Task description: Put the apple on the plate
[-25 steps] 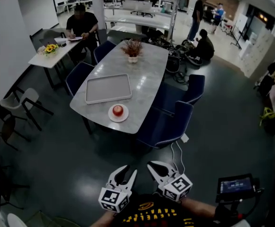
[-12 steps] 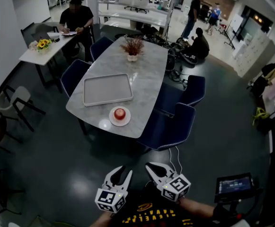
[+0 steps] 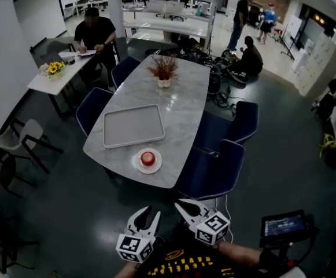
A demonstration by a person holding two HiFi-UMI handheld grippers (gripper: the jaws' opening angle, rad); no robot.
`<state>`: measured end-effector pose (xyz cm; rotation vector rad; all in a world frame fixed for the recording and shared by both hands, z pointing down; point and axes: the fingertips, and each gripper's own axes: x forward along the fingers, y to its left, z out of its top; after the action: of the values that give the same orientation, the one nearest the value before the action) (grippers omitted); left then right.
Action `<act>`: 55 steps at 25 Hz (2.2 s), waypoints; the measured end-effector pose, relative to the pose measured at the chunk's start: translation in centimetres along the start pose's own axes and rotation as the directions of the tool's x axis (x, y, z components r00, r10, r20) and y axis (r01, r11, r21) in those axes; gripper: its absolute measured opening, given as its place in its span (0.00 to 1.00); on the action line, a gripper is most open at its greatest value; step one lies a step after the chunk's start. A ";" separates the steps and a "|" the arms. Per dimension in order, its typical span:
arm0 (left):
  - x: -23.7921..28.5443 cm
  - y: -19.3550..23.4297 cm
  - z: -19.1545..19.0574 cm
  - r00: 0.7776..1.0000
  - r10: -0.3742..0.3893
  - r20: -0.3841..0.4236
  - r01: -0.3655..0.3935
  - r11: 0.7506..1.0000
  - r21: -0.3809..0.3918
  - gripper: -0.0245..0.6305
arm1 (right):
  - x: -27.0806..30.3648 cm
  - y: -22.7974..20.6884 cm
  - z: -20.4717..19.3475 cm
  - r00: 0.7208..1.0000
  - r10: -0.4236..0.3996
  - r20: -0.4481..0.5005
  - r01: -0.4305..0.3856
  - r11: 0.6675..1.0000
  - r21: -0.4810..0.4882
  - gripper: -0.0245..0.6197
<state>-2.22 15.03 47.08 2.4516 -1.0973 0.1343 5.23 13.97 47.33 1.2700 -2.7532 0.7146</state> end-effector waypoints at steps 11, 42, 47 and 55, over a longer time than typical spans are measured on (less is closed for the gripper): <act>7.1 1.5 1.6 0.995 0.096 0.004 -0.096 0.994 -0.052 0.23 | 1.9 -8.5 3.1 1.000 0.026 -0.004 -0.026 0.993 0.119 0.06; 17.5 29.9 -9.7 0.887 0.145 -0.438 -0.282 0.921 -0.267 0.23 | 21.5 -23.7 -10.0 0.866 -0.202 -0.457 0.286 0.950 0.122 0.14; 18.9 31.0 -11.3 0.870 0.115 -0.479 -0.278 0.917 -0.285 0.23 | 22.6 -24.7 -12.1 0.827 -0.240 -0.509 0.316 0.947 0.066 0.14; 20.4 31.6 -12.5 0.860 0.077 -0.504 -0.268 0.909 -0.318 0.23 | 23.5 -26.3 -14.1 0.788 -0.256 -0.561 0.369 0.924 0.098 0.14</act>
<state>-10.24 -11.89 75.01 1.8271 -1.0034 0.5140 6.29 -11.74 75.26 1.2673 -1.9965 1.1325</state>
